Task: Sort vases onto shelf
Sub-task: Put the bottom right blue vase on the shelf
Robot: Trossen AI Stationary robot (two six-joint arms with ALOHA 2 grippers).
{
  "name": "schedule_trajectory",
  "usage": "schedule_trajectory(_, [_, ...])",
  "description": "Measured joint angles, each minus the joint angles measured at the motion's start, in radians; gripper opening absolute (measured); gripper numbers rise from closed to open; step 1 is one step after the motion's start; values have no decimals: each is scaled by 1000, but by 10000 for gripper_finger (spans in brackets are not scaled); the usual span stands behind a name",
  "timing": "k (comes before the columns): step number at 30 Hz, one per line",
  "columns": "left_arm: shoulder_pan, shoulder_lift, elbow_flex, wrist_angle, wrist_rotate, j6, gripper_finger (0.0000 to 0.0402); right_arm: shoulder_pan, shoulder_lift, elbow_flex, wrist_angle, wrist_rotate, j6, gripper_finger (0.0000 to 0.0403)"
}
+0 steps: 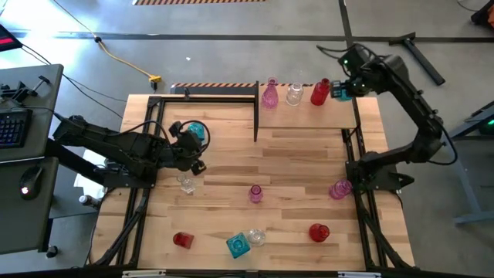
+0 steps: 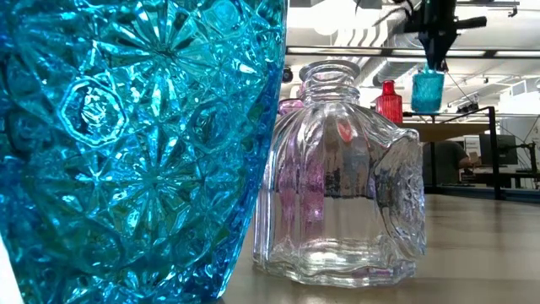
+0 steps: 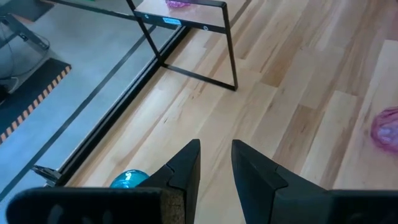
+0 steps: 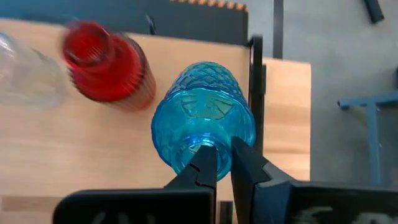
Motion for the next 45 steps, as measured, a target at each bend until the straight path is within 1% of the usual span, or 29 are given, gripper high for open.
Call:
schedule_trajectory(4, [0, 0, 0, 0, 20, 0, 83, -1, 0, -61, 6, 0, 16, 0])
schedule_trajectory(8, [0, 0, 0, 0, 22, 0, 83, -1, 0, -89, 46, -1, 19, 0])
schedule_trajectory(19, [0, 0, 0, 0, 21, 0, 83, -1, 5, -97, 76, -8, 51, 0])
schedule_trajectory(24, [0, 0, 0, 0, 41, 0, 83, 0, 13, -97, 80, -10, 77, 0])
schedule_trajectory(34, [0, 0, 0, 0, 53, 9, 83, 28, 14, -97, 75, -23, 117, 0])
schedule_trajectory(45, [0, 0, 0, 0, 53, 9, 83, 24, 14, -104, 78, 11, 132, 0])
